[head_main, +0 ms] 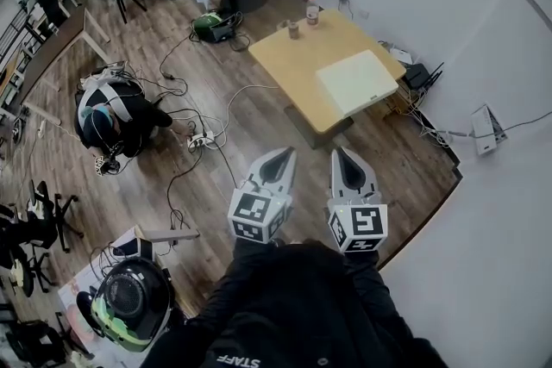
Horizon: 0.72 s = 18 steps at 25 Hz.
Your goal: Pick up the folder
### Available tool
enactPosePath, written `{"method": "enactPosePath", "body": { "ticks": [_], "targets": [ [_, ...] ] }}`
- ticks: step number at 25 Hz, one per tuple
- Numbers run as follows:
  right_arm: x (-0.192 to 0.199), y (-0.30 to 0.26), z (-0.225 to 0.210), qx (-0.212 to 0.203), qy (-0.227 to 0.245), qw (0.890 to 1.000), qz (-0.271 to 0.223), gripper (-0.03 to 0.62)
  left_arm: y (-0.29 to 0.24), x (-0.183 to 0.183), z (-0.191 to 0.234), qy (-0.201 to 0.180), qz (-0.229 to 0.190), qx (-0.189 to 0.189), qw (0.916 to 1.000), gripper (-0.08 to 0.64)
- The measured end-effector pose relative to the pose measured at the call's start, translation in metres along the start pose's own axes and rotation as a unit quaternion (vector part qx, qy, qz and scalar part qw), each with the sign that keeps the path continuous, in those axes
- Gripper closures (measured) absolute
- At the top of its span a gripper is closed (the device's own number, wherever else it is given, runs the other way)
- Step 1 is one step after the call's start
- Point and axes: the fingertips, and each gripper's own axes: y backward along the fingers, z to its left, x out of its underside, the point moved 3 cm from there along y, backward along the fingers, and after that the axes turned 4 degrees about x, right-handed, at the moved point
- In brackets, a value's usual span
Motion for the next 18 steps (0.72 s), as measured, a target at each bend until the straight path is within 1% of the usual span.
{"method": "enactPosePath", "body": {
  "ticks": [7,11,18],
  "targets": [
    [0.006,0.002,0.013,-0.001,-0.003,1.000,0.004,0.569,0.008,0.006,0.003,0.003,0.005,0.008,1.0000,0.526],
    [0.013,0.004,0.018,0.006,0.001,1.000,0.019,0.569,0.013,0.011,0.006,0.008,0.007,0.014,0.9998,0.526],
    [0.030,0.009,0.029,0.016,0.005,0.999,0.040,0.569,0.020,0.031,0.008,0.025,0.018,0.028,0.9991,0.526]
  ]
}}
